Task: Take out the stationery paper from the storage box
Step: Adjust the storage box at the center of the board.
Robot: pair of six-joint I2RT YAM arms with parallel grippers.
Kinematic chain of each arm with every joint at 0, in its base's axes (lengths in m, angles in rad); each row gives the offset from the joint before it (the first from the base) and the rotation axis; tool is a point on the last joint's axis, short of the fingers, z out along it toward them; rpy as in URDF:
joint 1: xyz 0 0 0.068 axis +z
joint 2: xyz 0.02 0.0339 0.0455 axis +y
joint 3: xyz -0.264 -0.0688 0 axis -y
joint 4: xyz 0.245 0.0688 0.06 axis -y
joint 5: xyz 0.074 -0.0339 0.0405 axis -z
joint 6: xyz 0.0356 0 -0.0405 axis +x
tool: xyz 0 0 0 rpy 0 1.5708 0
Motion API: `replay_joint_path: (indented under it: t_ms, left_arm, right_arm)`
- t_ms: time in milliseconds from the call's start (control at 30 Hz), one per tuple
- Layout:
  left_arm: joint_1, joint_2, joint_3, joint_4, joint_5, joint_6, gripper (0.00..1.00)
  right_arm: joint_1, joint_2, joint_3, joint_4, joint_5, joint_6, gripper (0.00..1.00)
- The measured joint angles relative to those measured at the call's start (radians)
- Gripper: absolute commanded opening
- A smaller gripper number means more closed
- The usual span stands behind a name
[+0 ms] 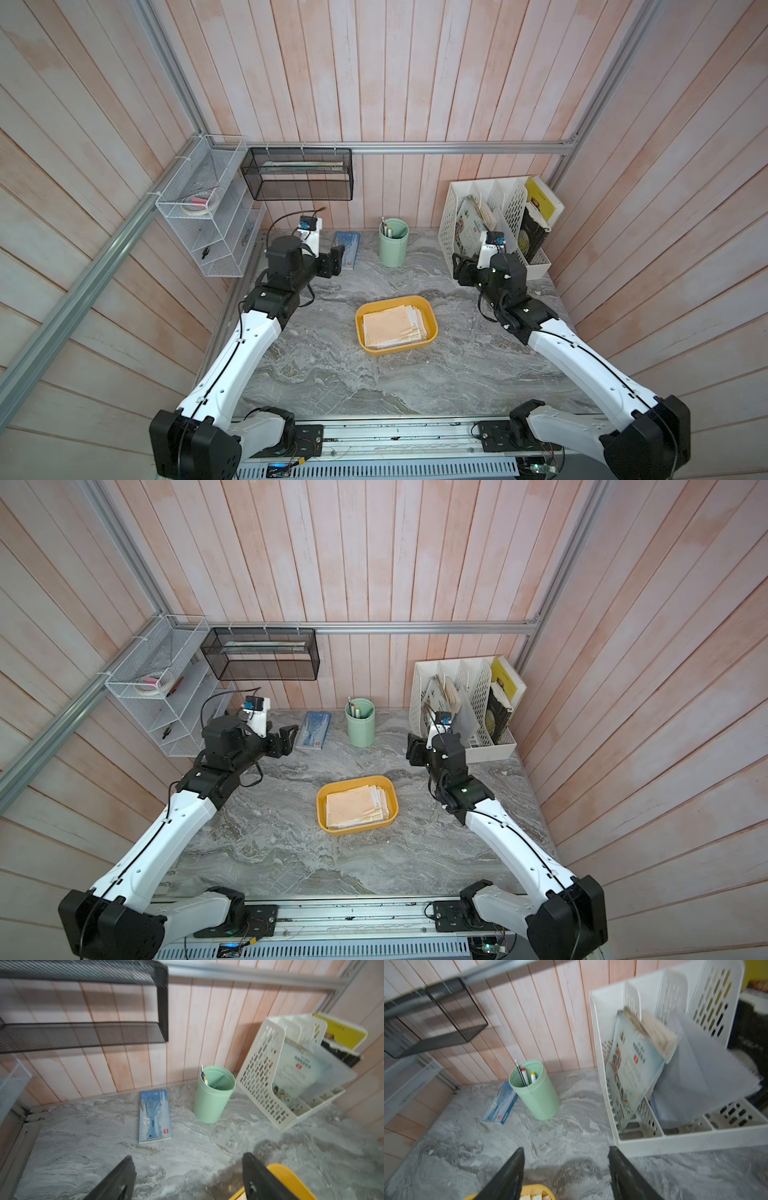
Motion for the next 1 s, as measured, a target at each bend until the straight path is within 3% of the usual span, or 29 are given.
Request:
replay_joint_path:
  t_ms: [367,633,1000]
  left_arm:
    - [-0.132,0.235,0.028,-0.267,0.006,0.142,0.8]
    - [-0.164,0.313,0.049,-0.286,0.095,0.189,0.8]
    - [-0.164,0.447,0.086,-0.284,0.155,0.233,0.76]
  right_arm:
    - [0.193,0.214,0.053,-0.244,0.072,0.126,0.65]
    - [0.252,0.325,0.056,-0.328,0.043,0.249,0.66]
    - [0.312,0.332,0.05,-0.417,0.037,0.402,0.67]
